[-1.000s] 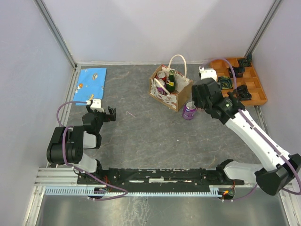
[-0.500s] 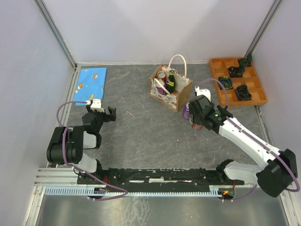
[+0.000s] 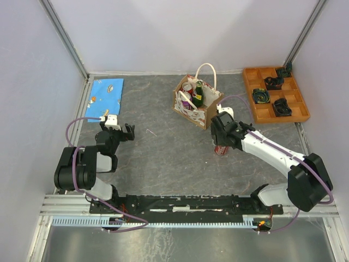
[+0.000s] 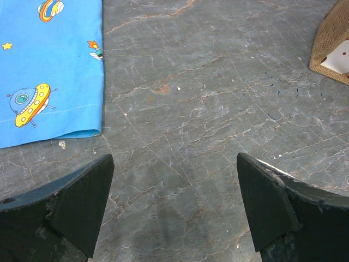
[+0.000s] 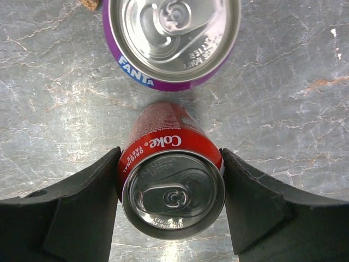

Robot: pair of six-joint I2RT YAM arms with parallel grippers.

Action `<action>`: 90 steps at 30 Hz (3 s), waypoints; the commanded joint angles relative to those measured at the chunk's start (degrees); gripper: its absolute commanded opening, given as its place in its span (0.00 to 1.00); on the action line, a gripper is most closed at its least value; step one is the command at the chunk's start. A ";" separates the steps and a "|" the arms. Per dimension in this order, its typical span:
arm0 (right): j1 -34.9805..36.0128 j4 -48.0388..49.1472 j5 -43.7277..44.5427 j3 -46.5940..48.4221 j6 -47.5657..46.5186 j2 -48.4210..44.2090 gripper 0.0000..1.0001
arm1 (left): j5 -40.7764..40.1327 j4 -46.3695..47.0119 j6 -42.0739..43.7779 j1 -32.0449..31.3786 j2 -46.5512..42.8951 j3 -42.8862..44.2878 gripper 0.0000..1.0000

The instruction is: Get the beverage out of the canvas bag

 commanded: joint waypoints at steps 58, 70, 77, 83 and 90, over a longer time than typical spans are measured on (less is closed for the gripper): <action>-2.65 35.27 -0.46 28.94 -23.21 17.32 0.94 | -1.02 3.21 0.91 0.14 0.01 0.45 0.99; -6.99 36.78 -7.10 39.91 -19.32 29.17 0.77 | -0.99 3.36 0.90 0.18 0.07 0.45 0.99; -7.16 36.80 -9.56 40.49 -17.60 31.14 0.75 | -1.00 3.34 0.86 0.12 0.17 0.45 0.99; -7.20 36.79 -10.75 39.90 -16.01 31.11 0.74 | -0.95 3.37 0.86 0.18 0.04 0.45 0.99; -7.12 37.06 -9.47 40.58 -17.26 32.91 0.72 | -0.99 3.23 0.95 0.18 0.01 0.45 0.99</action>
